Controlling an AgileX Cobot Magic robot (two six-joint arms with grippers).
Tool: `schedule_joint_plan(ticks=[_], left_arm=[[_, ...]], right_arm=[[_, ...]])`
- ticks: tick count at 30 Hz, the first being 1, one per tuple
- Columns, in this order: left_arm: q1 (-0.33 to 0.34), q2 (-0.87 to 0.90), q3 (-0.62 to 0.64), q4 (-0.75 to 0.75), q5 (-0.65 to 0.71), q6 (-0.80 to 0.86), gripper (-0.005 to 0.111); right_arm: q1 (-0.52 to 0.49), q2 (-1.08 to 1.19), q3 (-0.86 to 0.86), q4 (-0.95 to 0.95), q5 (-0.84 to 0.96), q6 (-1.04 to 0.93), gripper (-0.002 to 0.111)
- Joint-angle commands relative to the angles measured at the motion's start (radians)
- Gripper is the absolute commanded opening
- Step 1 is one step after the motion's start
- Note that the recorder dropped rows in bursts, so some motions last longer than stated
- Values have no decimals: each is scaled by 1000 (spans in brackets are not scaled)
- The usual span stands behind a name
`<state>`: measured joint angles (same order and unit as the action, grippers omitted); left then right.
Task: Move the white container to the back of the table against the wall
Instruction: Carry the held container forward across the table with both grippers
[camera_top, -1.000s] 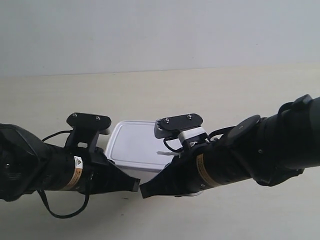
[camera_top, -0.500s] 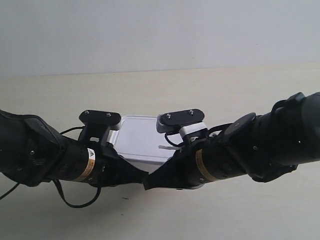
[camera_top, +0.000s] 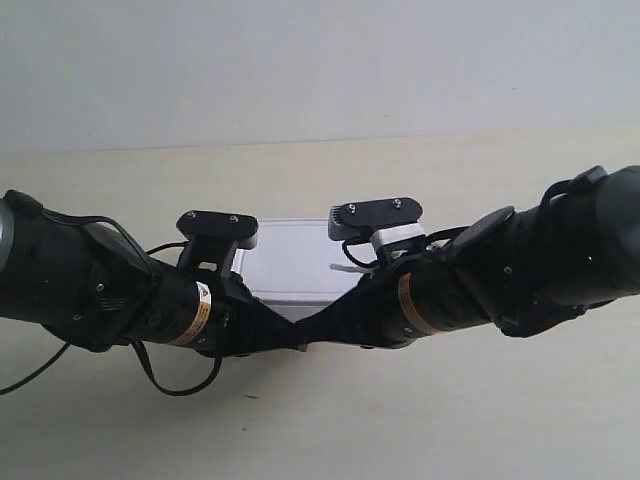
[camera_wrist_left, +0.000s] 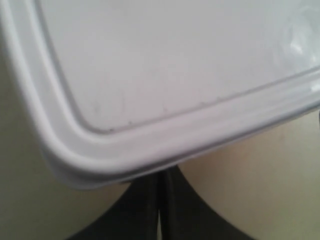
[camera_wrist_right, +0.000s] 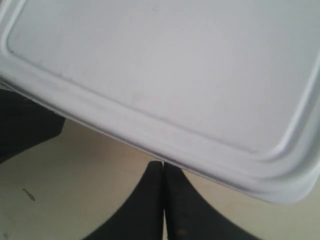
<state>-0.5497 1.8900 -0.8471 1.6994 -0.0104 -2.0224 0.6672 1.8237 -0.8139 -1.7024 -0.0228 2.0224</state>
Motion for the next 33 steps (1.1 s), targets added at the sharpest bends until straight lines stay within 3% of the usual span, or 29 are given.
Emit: schedule_joint_plan(ticks=[1,14,33], left_arm=[[31,7,-28,-2,-31,4,0],[133,7,-74,21,-102,8,0],[131,140,-223,45,-118,9,0]], right_arm=[[-4,14,-31,-7,11,-7,0],[-6,95,-127,-7,55,-69,0],[-53,97,-163,-7,119,-237,0]])
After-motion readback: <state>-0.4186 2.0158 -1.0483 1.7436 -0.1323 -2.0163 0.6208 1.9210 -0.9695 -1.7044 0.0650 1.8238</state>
